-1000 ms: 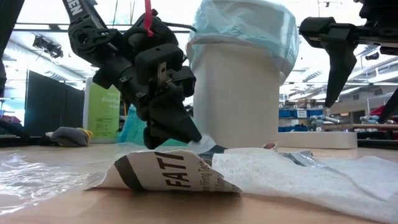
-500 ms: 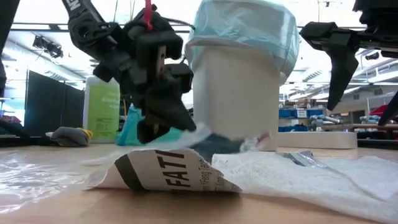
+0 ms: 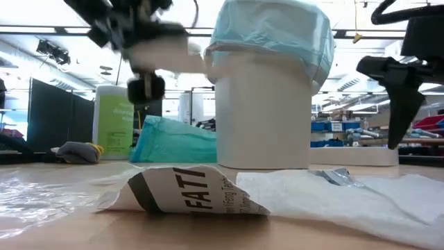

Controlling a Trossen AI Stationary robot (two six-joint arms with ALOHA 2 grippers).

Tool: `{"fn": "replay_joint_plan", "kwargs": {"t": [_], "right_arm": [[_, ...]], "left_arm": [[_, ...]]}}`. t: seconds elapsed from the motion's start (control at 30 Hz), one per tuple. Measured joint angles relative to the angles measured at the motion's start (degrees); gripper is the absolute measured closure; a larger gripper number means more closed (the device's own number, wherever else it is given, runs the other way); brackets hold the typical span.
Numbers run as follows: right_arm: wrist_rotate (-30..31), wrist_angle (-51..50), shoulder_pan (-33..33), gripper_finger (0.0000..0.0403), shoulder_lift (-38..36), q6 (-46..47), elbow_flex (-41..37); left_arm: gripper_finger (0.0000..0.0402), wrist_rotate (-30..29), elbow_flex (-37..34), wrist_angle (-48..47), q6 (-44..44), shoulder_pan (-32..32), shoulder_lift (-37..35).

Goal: Place trash/remove bag and relplace
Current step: Put the black paper into the white trash bin

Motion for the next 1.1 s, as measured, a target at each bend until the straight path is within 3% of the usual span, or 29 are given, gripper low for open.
{"fn": "replay_joint_plan", "kwargs": {"t": [0.1,0.2,0.4,0.53,0.67,0.9,1.1], "right_arm": [[-0.01,-0.34,0.29,0.0175,0.00,0.58,-0.19],[-0.02,-0.56,0.32,0.0175,0.00,0.05,-0.19],[0.25,-1.26,0.20,0.0175,0.00,-0.97,-0.19],[1.70,-1.87,0.18,0.0175,0.00,-0.97,-0.19],[2.54,-3.29,0.18,0.0175,0.00,-0.73,-0.19],[2.56,-4.88,0.18,0.0175,0.00,0.94,-0.19],[2.56,-5.34,0.29,0.0176,0.00,1.12,-0.19]], "left_arm": [[0.0401,2.75,0.00,-0.37,-3.27,0.75,-6.82],[0.0401,1.88,1.49,-0.06,-6.78,1.74,-13.21],[0.0401,-10.94,11.59,0.19,-1.09,5.54,-17.76],[0.0401,-20.16,19.79,0.42,9.84,8.45,-15.15],[0.0401,-24.09,26.18,-2.22,20.02,12.62,-9.53],[0.0371,-19.10,31.44,-11.08,29.93,15.46,1.29],[0.0318,-16.43,36.57,-22.02,36.29,15.60,4.06]]}}
